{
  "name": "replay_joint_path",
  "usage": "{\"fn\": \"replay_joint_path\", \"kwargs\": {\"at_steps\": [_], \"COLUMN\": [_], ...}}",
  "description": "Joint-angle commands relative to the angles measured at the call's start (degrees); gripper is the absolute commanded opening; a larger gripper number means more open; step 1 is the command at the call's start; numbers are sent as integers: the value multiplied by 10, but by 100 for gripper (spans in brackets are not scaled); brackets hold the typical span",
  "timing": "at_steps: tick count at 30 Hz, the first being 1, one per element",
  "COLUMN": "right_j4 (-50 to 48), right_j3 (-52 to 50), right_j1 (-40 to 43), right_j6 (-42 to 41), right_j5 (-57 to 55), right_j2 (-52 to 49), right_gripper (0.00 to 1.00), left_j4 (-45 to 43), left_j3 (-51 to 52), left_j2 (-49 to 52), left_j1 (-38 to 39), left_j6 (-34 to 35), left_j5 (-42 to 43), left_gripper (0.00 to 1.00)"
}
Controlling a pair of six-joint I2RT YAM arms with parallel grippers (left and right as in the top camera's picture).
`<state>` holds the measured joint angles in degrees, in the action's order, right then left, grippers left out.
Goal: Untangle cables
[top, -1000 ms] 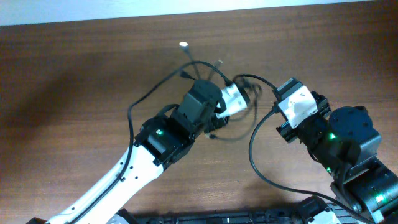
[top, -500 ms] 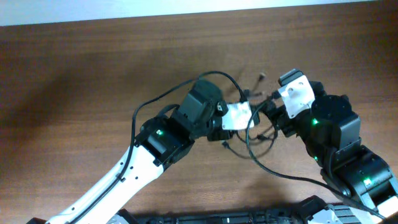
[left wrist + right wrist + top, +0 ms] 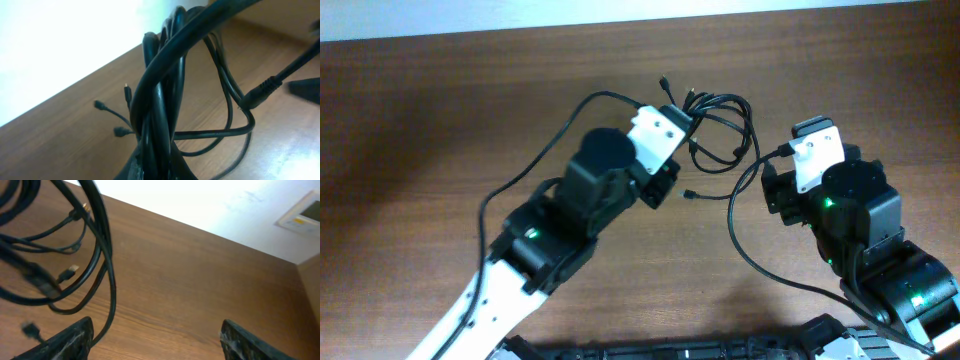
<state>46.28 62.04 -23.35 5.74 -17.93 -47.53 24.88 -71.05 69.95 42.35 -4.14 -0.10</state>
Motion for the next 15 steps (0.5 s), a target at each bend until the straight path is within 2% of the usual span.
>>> {"fn": "replay_joint_path", "kwargs": {"at_steps": [1,3,6,9,13,15], "right_j4": [-15,-32,-55,-78,-73,-49], "right_j3": [8,8,8,8,8,8], "right_j1": [-2,-2,-2,-2,-2,-2], "right_j6": [-6,0,0,0,-3,-32], "right_j5": [59,129,191,191,60,-30], "right_j2": [1,1,1,1,-32,-69], "right_gripper": [84,86,95,95,95,95], "left_j4": [5,7,14,14,12,9], "left_j3": [-11,-11,-11,-11,-11,-11], "left_j2": [-50,-57,-56,-56,-57,-61], "left_j1": [-39,-78,-96,-96,-96,-103], "left_j6": [-38,-71,-88,-118,-147,-148], "left_j5": [124,256,269,320,424,417], "left_gripper": [0,0,0,0,0,0]}}
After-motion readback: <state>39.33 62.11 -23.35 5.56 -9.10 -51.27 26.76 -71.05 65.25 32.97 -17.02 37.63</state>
